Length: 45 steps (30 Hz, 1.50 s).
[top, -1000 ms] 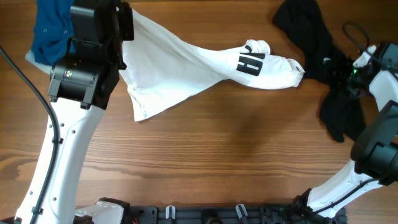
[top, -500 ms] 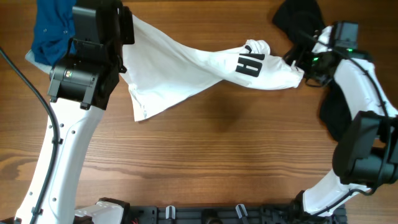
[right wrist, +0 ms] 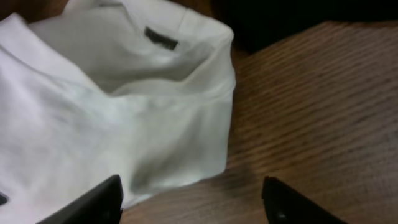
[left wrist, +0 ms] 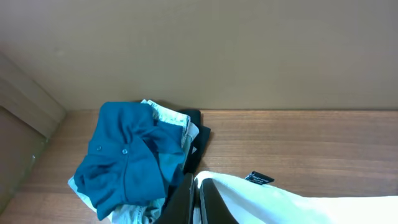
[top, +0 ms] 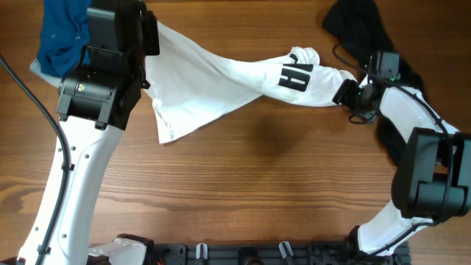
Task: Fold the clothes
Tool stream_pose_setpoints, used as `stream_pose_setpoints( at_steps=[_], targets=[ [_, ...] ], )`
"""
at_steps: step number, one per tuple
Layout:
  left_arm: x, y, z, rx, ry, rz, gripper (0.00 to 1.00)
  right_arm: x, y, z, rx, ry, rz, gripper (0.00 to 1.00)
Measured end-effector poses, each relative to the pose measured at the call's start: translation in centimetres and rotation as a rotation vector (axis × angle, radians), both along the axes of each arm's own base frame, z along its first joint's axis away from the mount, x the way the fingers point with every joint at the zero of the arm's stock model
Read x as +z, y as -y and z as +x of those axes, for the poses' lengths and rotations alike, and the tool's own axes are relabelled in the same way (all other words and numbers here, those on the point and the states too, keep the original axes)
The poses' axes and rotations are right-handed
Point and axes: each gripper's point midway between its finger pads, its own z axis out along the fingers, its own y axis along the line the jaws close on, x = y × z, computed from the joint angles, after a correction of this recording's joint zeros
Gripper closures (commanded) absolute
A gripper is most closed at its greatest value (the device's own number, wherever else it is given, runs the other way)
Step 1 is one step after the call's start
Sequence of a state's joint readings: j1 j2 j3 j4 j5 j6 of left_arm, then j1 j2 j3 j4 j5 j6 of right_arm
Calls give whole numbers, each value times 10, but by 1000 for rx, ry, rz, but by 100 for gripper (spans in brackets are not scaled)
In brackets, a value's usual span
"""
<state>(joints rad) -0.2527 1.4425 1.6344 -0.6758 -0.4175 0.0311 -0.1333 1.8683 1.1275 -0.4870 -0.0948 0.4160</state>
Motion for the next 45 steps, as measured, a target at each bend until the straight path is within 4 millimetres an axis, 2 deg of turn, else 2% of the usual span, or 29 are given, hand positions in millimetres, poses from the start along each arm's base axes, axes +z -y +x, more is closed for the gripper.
stream_pose_setpoints(
  at_steps=[4,8,11,16,18,26,31,33,35,41,43,45],
  targets=[
    [-1,0,-1,0,-7,2,96,-10,0,-5,-12,3,-2,57],
    [-2,0,-1,-3,-7,0,96,-10,1,1,-22,36,-4,68],
    [-2,0,-1,-3,-10,1,96,-6,3,12,-26,91,-9,74],
    [-4,0,-2,-3,-20,3,96,3,5,30,-24,173,-18,77],
    [-4,0,-2,-3,-20,4,96,6,4,36,-13,200,-17,95],
    [-4,0,-2,-3,-19,3,96,9,-9,39,60,227,33,96],
    [2,1,2,-3,12,-4,96,8,-12,19,81,150,53,96],
    [7,1,3,-2,30,-9,96,23,-13,9,89,138,57,96],
    [8,1,4,-1,36,-10,96,53,-12,-2,90,153,54,96],
    [8,-6,-7,25,15,9,96,185,10,-34,28,383,16,96],
    [13,-9,-15,28,18,10,96,221,18,-54,-2,465,-7,96],
    [22,-12,-27,29,35,6,96,240,21,-72,-23,503,-21,96]
  ],
)
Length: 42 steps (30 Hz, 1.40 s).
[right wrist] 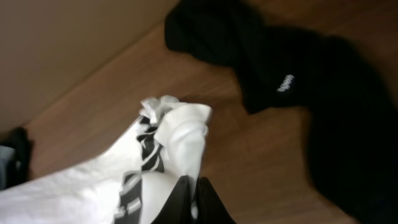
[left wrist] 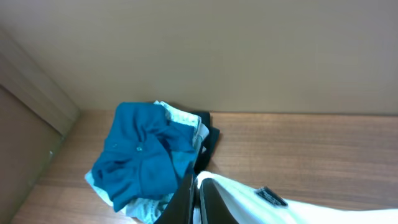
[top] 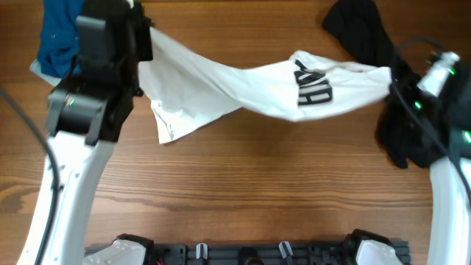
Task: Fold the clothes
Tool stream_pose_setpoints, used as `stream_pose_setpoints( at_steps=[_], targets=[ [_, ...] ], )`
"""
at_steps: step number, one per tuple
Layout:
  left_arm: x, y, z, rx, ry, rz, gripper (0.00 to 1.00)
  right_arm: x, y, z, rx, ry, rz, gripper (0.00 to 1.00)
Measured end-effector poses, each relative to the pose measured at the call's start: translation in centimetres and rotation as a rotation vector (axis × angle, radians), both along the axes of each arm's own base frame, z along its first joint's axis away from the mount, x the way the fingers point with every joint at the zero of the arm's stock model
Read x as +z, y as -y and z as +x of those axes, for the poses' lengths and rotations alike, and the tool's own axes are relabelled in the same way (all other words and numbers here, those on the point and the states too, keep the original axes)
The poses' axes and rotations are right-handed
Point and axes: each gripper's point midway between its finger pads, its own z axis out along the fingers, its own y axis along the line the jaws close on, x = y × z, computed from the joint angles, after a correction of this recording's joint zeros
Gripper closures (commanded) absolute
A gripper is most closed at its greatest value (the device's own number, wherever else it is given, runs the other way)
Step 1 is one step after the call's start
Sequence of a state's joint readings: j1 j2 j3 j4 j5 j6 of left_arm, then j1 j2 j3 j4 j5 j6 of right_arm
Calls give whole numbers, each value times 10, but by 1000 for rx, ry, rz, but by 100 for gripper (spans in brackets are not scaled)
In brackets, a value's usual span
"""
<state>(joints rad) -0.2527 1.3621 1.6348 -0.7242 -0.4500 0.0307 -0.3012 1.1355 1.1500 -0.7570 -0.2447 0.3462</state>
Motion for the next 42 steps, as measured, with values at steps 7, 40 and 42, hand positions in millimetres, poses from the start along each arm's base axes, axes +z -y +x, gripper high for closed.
stream_pose_setpoints(
  at_steps=[7,40,42],
  targets=[
    [57,-16,-59,15,157,-72,96,56,1,-54,-53,133,-52,96],
    [-129,27,87,28,-231,-38,96,-158,-41,133,301,-189,51,12],
    [-144,29,94,29,-257,-31,96,-157,-49,133,324,-185,67,5]
  ],
)
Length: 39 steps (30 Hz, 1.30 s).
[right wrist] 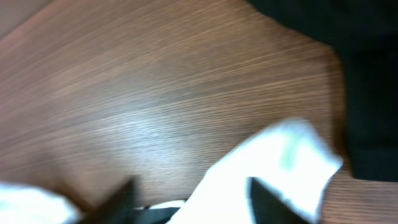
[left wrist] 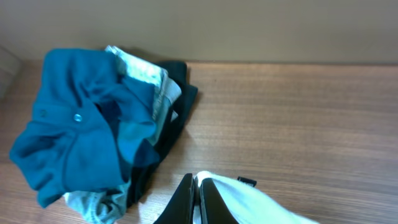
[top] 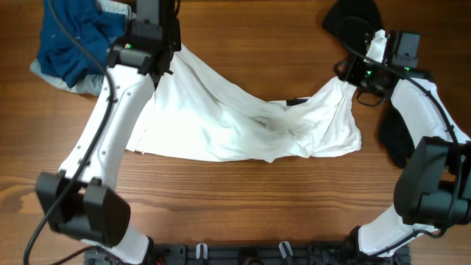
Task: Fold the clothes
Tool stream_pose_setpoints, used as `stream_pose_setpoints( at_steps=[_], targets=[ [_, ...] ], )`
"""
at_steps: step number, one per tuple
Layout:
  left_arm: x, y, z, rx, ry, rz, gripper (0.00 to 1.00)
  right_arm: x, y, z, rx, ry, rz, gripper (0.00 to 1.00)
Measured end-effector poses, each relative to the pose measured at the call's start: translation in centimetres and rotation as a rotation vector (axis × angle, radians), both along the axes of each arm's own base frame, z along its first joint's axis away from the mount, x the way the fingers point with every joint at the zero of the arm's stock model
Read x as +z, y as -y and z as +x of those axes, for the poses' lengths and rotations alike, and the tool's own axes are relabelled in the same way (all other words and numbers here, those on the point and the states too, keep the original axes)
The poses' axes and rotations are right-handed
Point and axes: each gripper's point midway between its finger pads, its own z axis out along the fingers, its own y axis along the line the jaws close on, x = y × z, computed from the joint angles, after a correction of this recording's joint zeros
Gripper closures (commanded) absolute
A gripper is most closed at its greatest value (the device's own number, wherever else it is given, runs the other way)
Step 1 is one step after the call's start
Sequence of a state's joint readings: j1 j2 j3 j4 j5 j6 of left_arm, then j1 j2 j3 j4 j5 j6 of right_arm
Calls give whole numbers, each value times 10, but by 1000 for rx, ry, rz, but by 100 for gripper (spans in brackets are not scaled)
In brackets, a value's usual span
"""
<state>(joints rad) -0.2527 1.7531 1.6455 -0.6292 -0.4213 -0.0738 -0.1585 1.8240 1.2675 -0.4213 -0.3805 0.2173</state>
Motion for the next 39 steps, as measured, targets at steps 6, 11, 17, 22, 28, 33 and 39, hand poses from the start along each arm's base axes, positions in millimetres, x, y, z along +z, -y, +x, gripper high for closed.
stream_pose_setpoints(
  at_steps=[6,11,17,22,28,33,39],
  targets=[
    [-9,1,4,0,-13,3,96,-6,-18,-37,58,-140,76,4],
    [-10,1,3,0,-20,5,96,-11,-45,-75,134,-282,98,6],
    [-10,0,3,0,-20,5,96,-24,-100,-110,287,-388,84,9],
    [-13,-5,1,10,-34,6,96,-42,-128,-137,351,-462,4,13],
    [-15,-8,0,12,-44,6,96,-53,-126,-151,313,-523,-117,34],
    [-15,-7,0,10,-45,3,96,-55,-124,-158,308,-552,-162,42],
    [-15,-7,0,9,-45,3,96,-65,-117,-163,288,-562,-204,59]
  ],
)
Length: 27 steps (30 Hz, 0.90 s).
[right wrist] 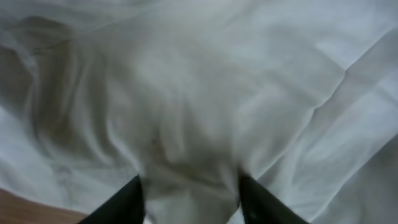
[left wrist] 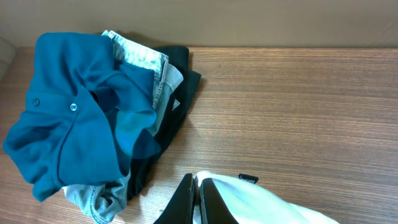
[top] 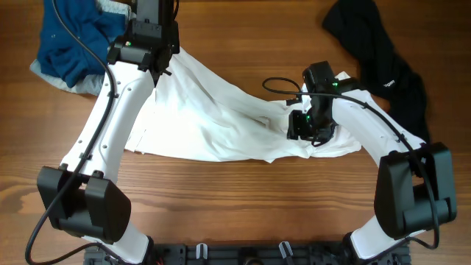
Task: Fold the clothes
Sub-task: 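Lift the t-shirt with both grippers and shake it out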
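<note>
A white T-shirt [top: 221,118] lies spread and wrinkled across the middle of the table. My left gripper [top: 163,62] is at the shirt's far left corner and is shut on the white cloth [left wrist: 249,202]; its fingers [left wrist: 185,198] are pressed together beside a small black label [left wrist: 248,179]. My right gripper [top: 305,126] is down on the bunched cloth right of the shirt's middle. It is open, its fingertips [right wrist: 132,198] wide apart with a ridge of white fabric [right wrist: 193,155] between them.
A pile with a blue shirt [top: 70,37] and pale jeans [left wrist: 93,202] lies at the far left corner, close to my left gripper. A black garment [top: 375,51] lies at the far right. Bare wood runs along the near side of the table [top: 235,206].
My right gripper has moved from the shirt's far right corner, leftward and nearer, onto the bunched cloth by the shirt's middle. It is still open. The left gripper holds its corner as before.
First the shirt hung twisted from my shut left gripper, with the right gripper open at its other end. Then both grippers held it stretched above the table. Then it lay spread out, the right gripper open at its corner, and now on its middle.
</note>
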Tool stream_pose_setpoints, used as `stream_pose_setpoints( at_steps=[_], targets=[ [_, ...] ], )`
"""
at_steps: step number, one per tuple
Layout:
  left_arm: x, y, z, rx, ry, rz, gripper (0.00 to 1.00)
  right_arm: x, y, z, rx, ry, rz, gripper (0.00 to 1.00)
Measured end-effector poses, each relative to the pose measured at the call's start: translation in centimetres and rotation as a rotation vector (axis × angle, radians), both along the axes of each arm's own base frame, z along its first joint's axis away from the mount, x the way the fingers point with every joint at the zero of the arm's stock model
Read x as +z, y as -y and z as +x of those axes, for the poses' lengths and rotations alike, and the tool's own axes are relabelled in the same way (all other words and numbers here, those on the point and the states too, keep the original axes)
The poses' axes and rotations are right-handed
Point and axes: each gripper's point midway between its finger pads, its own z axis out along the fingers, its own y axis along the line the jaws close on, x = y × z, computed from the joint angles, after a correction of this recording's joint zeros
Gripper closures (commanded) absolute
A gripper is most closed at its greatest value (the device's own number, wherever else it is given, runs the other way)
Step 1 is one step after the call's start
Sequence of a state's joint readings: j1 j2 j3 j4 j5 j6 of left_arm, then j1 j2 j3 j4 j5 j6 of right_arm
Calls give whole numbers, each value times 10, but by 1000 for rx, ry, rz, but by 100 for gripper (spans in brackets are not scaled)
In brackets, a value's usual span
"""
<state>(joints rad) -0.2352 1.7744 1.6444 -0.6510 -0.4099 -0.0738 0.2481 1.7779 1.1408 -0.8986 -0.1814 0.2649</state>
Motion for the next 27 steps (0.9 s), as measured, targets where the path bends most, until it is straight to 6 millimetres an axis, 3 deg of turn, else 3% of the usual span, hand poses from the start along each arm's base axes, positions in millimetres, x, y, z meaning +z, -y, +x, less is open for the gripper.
stream_pose_setpoints(
  at_steps=[2,5,8,17,21,27],
  targets=[
    [0,0,0,0,0,0,96,-6,2,-3,2,-1,-6,66],
    [0,0,0,0,-3,1,96,-12,3,-6,-1,-1,-9,85],
    [-1,0,-1,0,-4,1,96,-13,2,0,-3,24,-5,96],
    [-1,0,-1,0,-7,2,96,-10,5,7,-16,42,-1,96],
    [-1,0,-1,0,-7,2,96,17,16,34,-63,130,17,96],
    [-1,0,-1,0,-6,2,96,96,44,74,-134,362,46,96]
  ],
)
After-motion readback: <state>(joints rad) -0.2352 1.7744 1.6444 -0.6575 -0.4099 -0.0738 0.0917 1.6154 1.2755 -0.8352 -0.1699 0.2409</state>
